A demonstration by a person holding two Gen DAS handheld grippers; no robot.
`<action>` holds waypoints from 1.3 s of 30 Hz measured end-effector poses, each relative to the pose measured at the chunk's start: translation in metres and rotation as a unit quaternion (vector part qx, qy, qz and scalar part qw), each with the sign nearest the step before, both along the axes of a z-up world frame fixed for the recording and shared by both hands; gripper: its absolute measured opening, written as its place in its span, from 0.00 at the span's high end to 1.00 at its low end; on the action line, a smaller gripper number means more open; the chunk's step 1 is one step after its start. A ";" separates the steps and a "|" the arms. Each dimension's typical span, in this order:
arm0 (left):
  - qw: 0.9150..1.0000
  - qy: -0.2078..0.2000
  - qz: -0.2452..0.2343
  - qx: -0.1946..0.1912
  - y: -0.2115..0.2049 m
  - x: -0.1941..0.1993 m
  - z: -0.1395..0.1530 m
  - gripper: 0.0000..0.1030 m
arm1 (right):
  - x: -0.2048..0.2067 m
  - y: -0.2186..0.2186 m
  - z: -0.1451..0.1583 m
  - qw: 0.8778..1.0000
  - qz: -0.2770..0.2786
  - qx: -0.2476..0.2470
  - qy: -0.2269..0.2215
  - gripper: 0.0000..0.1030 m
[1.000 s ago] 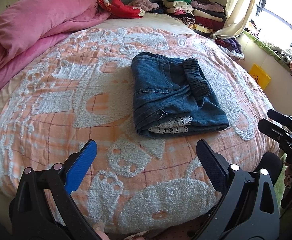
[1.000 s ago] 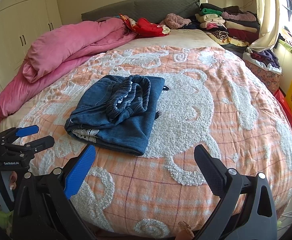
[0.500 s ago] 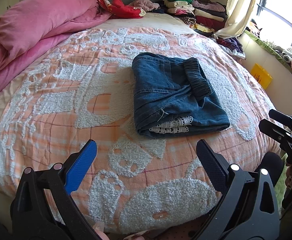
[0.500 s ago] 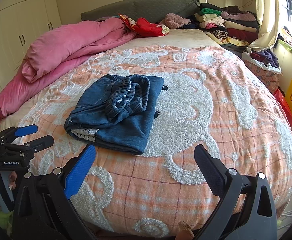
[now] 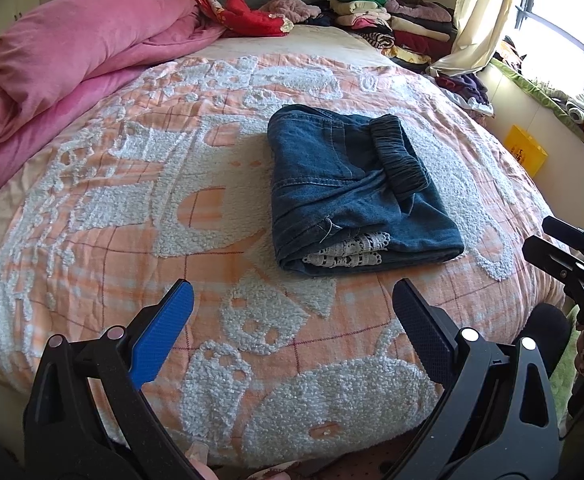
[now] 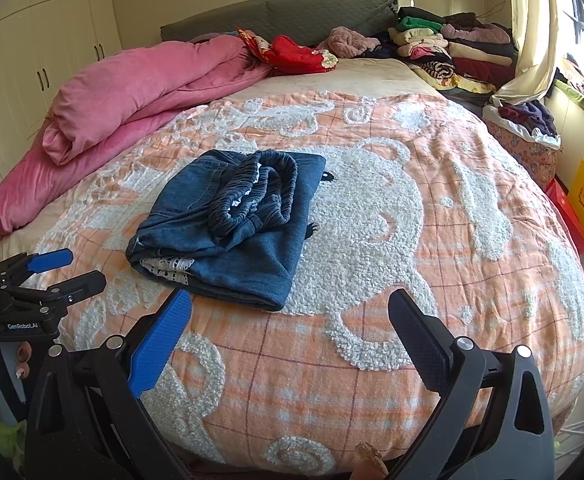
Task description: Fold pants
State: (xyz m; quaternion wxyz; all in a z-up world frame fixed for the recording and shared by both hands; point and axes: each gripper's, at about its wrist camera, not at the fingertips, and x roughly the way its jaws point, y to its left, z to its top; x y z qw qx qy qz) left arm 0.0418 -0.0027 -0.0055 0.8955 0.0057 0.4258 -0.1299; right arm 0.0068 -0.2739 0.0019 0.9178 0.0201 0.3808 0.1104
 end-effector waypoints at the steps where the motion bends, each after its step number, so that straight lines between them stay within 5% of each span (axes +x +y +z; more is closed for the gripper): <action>1: 1.000 0.000 0.000 0.000 0.001 0.000 0.000 0.09 | 0.000 0.000 0.000 1.000 -0.001 0.000 0.000 0.04; 24: 1.000 0.001 -0.022 -0.007 0.000 -0.002 -0.004 0.09 | 0.003 -0.001 -0.003 1.000 -0.016 -0.013 0.005 0.04; 39: 0.999 0.018 0.046 0.002 0.038 0.032 -0.016 0.09 | 0.029 -0.047 -0.012 0.999 -0.054 -0.005 0.006 0.04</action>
